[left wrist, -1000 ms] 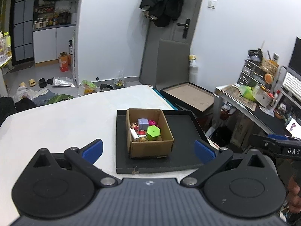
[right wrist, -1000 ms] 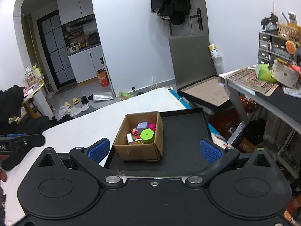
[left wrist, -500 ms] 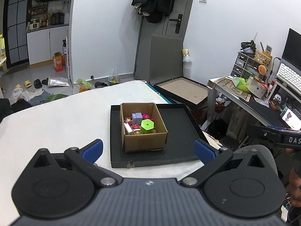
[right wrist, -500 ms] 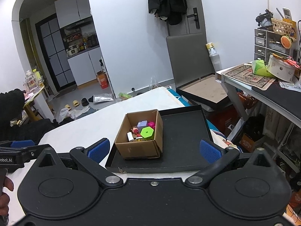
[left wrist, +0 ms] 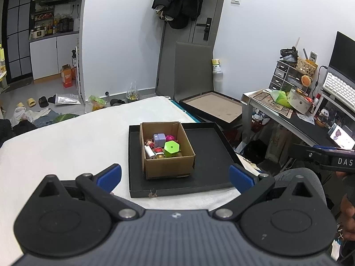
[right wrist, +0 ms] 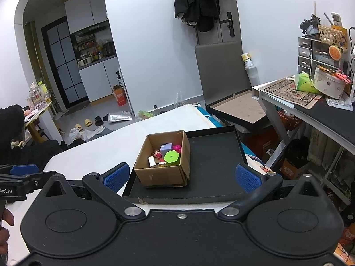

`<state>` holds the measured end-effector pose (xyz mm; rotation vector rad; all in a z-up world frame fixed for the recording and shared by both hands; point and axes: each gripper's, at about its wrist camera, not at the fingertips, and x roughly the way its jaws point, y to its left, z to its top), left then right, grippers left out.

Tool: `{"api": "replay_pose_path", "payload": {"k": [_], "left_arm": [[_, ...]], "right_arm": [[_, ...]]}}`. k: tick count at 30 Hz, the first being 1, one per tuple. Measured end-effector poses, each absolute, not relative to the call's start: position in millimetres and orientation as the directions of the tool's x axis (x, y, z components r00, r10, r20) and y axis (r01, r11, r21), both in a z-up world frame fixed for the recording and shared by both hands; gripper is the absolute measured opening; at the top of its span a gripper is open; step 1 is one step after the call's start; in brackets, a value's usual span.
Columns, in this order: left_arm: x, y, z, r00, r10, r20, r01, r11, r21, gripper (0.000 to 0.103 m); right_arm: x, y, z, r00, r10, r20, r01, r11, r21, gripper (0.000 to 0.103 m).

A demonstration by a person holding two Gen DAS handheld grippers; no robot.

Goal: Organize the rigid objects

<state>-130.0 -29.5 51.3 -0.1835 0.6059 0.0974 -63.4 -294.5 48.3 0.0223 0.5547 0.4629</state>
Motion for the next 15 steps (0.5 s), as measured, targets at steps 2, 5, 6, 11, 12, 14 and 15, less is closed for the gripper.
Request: {"api": "replay_pose_path", "payload": {"k": [2, 5, 6, 11, 12, 14, 15], "left_arm": [[-129.7, -30.3, 51.8, 0.818, 0.033, -0.574, -0.14, 0.98, -0.144, 0.102], [-129.5, -31.4, 51.2, 0.817, 0.029, -0.575, -0.137, 0.98, -0.145, 0.102], [-129.8, -31.7, 51.2, 0.818, 0.029, -0.575, -0.136, 0.98, -0.144, 0.102], [-130.8, -32.5, 51.4, 0.819, 0.029, -0.574, -0.136, 0.98, -0.145, 0.102], [-130.8, -32.6, 51.4, 0.819, 0.029, -0.573, -0.137, 0.98, -0.145, 0.102], [-131.6, -33.3, 51.8, 0.818, 0.031, -0.574, -0.138, 0.98, -0.144, 0.102], [-131.8, -33.6, 52.1, 0.819, 0.031, -0.573, -0.137, 0.98, -0.144, 0.102]], "right_arm": [[-65.0, -294.7, 48.7, 0.742, 0.442, -0.503, -0.427, 0.891, 0.153, 0.103], [-68.1, -292.0, 49.2, 0.746, 0.435, -0.503, -0.431, 0.893, 0.133, 0.103], [-69.1, -291.6, 49.2, 0.747, 0.434, -0.503, -0.431, 0.893, 0.13, 0.103], [-69.6, -291.6, 50.1, 0.749, 0.434, -0.501, -0.433, 0.892, 0.126, 0.103], [-69.6, -291.7, 50.1, 0.75, 0.433, -0.501, -0.433, 0.893, 0.125, 0.103], [-70.0, -291.3, 49.3, 0.751, 0.428, -0.503, -0.431, 0.895, 0.118, 0.103], [-70.4, -290.8, 48.9, 0.752, 0.424, -0.505, -0.43, 0.896, 0.112, 0.103]]}}
